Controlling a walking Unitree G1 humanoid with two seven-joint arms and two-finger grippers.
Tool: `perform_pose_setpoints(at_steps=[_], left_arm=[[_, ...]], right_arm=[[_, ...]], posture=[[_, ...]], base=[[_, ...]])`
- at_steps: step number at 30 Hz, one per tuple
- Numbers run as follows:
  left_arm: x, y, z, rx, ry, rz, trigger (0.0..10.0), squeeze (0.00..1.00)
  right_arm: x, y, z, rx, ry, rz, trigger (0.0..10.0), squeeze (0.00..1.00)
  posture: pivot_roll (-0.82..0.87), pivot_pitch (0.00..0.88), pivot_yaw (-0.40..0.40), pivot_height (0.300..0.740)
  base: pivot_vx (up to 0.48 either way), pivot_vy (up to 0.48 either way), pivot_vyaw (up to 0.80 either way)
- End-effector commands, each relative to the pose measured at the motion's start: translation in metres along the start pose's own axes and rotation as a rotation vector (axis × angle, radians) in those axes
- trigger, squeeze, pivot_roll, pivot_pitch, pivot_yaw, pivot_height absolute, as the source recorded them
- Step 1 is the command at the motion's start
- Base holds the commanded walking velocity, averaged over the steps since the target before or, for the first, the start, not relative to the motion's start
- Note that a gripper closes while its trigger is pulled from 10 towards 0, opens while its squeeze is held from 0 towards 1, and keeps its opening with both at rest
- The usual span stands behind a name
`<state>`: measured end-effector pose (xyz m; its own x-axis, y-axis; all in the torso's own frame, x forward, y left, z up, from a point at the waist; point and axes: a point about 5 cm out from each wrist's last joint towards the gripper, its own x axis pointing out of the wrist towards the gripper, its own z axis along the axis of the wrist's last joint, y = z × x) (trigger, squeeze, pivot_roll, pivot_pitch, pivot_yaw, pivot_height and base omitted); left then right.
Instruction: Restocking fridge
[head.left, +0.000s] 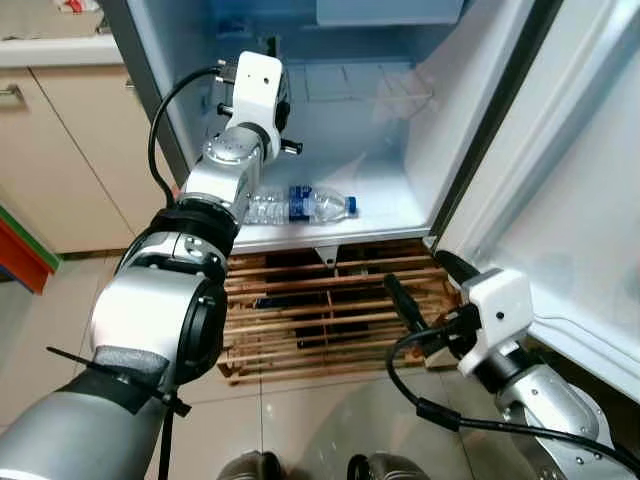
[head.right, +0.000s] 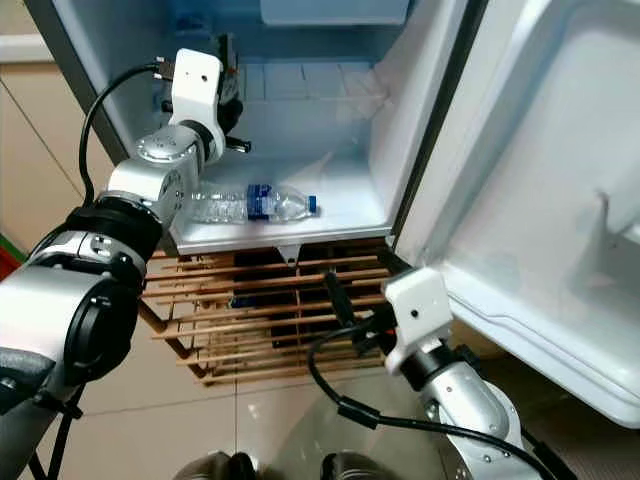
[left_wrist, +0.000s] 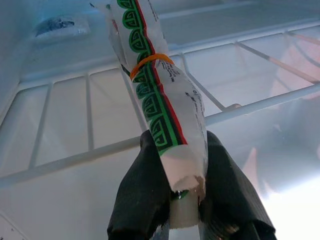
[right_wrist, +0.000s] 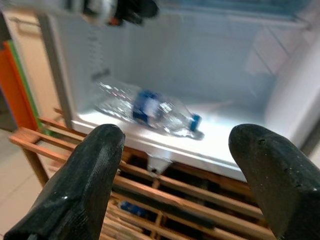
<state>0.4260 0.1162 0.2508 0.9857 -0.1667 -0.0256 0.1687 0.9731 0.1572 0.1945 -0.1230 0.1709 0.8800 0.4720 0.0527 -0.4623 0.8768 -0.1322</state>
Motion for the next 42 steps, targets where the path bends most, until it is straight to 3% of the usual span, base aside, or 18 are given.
perform_pose_setpoints(at_steps=[1, 8, 14, 21, 22, 24, 25, 42], left_arm=[[-0.001, 0.014, -0.002, -0.022, 0.026, 0.05, 10.0, 0.0], [0.0, 0.028, 0.017, -0.041, -0.012, 0.092, 10.0, 0.0], [-0.001, 0.04, 0.038, -0.059, -0.052, 0.122, 10.0, 0.0], [0.0, 0.039, 0.044, -0.101, -0.04, 0.102, 10.0, 0.0], [0.0, 0.039, 0.043, -0.115, -0.033, 0.1, 10.0, 0.51], [0.0, 0.039, 0.043, -0.129, -0.029, 0.098, 10.0, 0.51], [-0.001, 0.041, 0.047, -0.162, -0.03, 0.102, 10.0, 1.0], [-0.006, 0.052, 0.095, -0.302, -0.164, 0.113, 10.0, 1.0]], right_arm=[[-0.006, 0.006, 0.006, -0.008, 0.002, 0.008, 10.0, 0.27], [-0.01, 0.007, 0.01, 0.024, 0.025, -0.004, 10.0, 0.27], [-0.007, 0.004, 0.023, 0.037, -0.036, -0.058, 10.0, 0.27], [-0.007, 0.007, 0.021, 0.051, -0.02, -0.069, 10.0, 0.27], [-0.006, 0.007, 0.021, 0.054, -0.019, -0.069, 10.0, 0.26], [-0.006, 0.008, 0.021, 0.056, -0.018, -0.07, 10.0, 0.26], [-0.006, 0.009, 0.021, 0.062, -0.017, -0.072, 10.0, 0.27], [-0.007, 0.011, 0.017, 0.075, 0.005, -0.073, 10.0, 0.27]], posture=[[-0.3, 0.243, -0.04, 0.74], [-0.31, 0.259, -0.048, 0.74], [-0.31, 0.266, -0.04, 0.74], [-0.3, 0.263, -0.038, 0.74], [-0.3, 0.261, -0.039, 0.74], [-0.3, 0.261, -0.039, 0.74], [-0.3, 0.259, -0.039, 0.74], [-0.29, 0.238, -0.039, 0.74]], base=[[0.0, 0.0, 0.0], [0.0, 0.0, 0.0], [0.0, 0.0, 0.0], [0.0, 0.0, 0.0], [0.0, 0.0, 0.0], [0.0, 0.0, 0.0], [0.0, 0.0, 0.0], [0.0, 0.0, 0.0]])
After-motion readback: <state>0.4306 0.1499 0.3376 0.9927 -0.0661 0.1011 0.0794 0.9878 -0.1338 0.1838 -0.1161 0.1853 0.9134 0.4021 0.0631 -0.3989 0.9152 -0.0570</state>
